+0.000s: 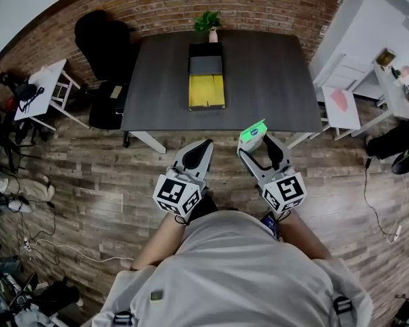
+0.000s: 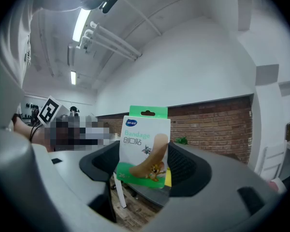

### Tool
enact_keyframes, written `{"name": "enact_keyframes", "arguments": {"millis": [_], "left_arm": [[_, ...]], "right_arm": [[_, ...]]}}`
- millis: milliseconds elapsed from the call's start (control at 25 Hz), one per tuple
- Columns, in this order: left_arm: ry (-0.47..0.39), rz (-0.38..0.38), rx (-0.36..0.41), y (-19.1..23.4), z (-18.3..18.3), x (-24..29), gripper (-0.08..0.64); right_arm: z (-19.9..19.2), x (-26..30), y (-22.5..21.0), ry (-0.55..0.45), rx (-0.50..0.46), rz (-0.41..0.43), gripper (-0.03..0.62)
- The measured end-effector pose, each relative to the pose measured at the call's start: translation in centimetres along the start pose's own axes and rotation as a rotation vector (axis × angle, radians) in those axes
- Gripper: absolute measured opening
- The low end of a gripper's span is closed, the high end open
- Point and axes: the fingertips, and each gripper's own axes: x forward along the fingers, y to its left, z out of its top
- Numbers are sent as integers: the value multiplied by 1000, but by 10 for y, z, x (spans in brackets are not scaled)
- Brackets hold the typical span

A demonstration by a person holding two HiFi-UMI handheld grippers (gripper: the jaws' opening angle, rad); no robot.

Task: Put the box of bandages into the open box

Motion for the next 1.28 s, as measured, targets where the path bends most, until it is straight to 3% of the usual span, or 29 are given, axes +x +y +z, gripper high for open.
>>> {"name": "enact_keyframes", "arguments": {"millis": [560, 920, 1280], "left_arm": [[-3, -78, 26, 135, 34, 54, 17], [-17, -128, 24, 199, 51, 57, 15], [2, -118, -4, 240, 46, 63, 15]], "right_arm": [[23, 147, -12, 11, -26, -40, 311], [27, 213, 1, 34, -32, -69, 310], [22, 254, 1, 62, -16, -59, 310]]}}
